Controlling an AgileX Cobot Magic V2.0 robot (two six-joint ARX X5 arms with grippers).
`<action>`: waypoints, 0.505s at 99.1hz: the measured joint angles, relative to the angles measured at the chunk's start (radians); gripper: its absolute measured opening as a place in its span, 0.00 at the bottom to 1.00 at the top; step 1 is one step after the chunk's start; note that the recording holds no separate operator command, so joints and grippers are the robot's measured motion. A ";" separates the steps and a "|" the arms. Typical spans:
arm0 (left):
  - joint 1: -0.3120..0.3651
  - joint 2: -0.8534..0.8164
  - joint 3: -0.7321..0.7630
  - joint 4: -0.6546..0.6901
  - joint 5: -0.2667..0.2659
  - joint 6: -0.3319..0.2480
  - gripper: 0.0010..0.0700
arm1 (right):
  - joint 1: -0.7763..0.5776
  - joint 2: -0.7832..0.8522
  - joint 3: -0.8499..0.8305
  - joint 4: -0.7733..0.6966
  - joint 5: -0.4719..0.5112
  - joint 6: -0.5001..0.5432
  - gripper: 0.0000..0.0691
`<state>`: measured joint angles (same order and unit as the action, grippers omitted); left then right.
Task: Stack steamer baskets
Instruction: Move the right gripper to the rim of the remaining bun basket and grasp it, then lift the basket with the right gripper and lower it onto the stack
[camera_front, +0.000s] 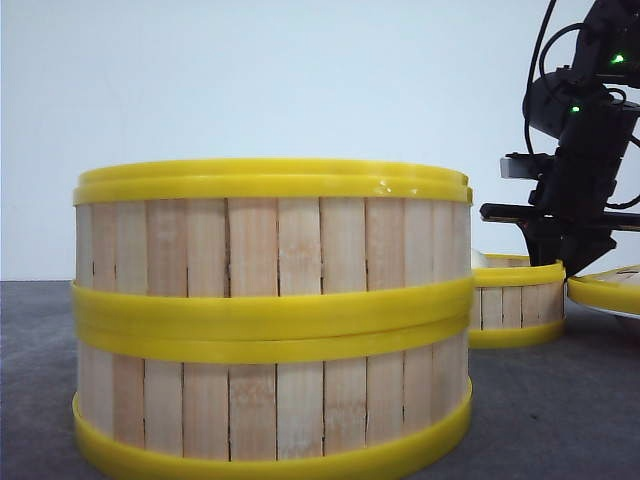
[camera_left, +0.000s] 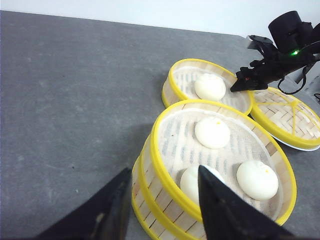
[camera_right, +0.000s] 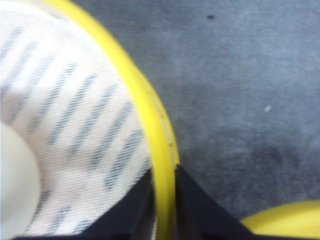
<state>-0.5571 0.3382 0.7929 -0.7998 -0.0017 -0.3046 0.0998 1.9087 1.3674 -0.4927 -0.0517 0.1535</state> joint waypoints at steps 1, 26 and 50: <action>0.000 0.000 0.000 0.000 0.000 0.000 0.33 | 0.001 0.000 0.000 0.000 0.000 0.000 0.06; 0.000 0.000 0.000 0.000 0.000 0.000 0.33 | 0.001 0.004 0.026 -0.001 -0.003 0.017 0.04; 0.000 0.000 0.000 -0.001 0.000 0.000 0.33 | -0.010 -0.004 0.148 -0.090 -0.040 0.020 0.04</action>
<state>-0.5571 0.3382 0.7929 -0.8009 -0.0017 -0.3042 0.0898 1.9049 1.5158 -0.5827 -0.0914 0.1734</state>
